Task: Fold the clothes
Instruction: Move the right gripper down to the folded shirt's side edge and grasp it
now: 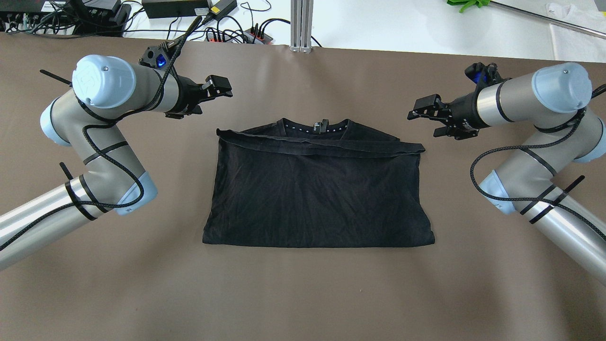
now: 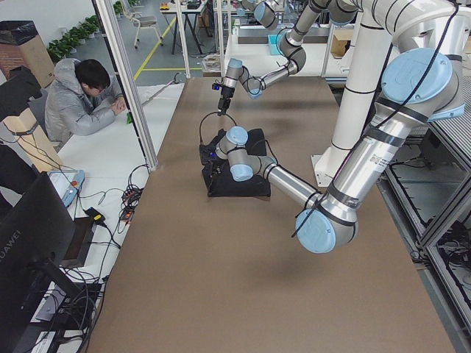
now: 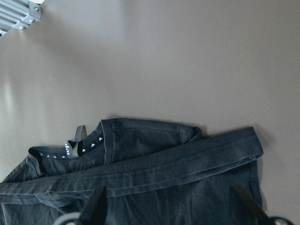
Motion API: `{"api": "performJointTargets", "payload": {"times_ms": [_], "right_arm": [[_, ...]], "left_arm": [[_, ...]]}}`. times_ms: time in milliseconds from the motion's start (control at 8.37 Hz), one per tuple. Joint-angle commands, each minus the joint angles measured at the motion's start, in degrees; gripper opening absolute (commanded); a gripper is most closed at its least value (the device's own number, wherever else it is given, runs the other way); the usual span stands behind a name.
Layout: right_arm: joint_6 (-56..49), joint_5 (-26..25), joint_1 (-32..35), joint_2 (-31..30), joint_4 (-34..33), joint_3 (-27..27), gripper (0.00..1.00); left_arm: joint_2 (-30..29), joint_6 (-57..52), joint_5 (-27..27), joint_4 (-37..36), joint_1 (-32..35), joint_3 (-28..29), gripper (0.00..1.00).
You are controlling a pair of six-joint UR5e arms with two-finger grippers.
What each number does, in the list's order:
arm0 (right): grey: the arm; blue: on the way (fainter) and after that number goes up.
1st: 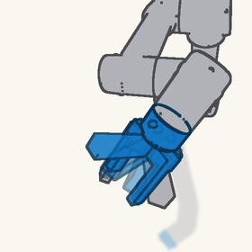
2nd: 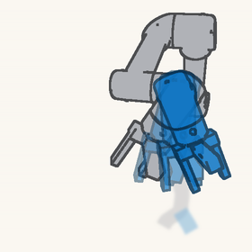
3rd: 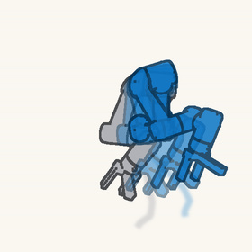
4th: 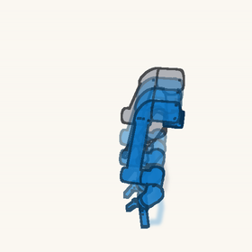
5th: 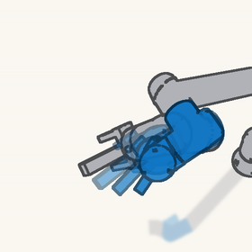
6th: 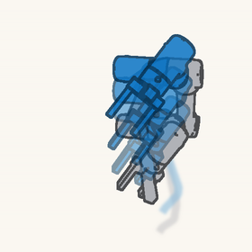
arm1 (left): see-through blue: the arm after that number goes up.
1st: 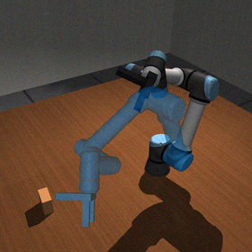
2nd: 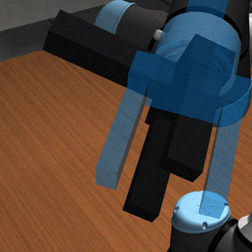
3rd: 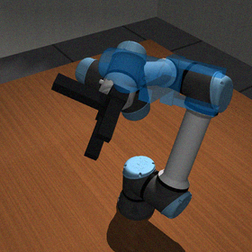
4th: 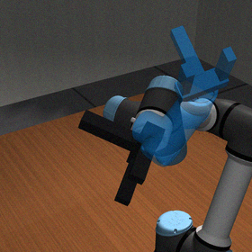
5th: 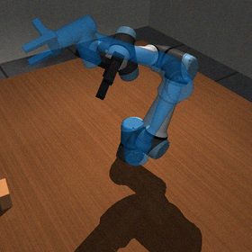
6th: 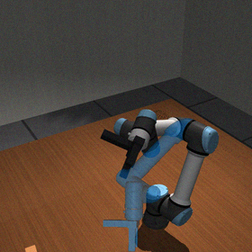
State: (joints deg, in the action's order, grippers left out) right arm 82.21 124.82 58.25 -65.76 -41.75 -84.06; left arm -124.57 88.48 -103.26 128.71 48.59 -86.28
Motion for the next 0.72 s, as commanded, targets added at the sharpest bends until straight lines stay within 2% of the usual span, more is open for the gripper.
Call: {"api": "performJointTargets", "payload": {"times_ms": [0, 239, 598], "right_arm": [[0.5, 2.3, -0.6, -4.0, -0.3, -4.8, 0.94], [0.5, 7.1, -4.3, -9.3, -0.2, -8.9, 0.94], [0.1, 6.8, -8.0, -14.9, 2.2, -9.0, 0.94]], "left_arm": [[0.3, 0.0, -0.4, 0.0, 0.4, -0.3, 1.00], [0.2, 0.0, 0.0, -0.1, 0.3, -0.3, 1.00], [-0.1, -0.1, 0.3, -0.1, 0.3, -0.3, 1.00]]}}
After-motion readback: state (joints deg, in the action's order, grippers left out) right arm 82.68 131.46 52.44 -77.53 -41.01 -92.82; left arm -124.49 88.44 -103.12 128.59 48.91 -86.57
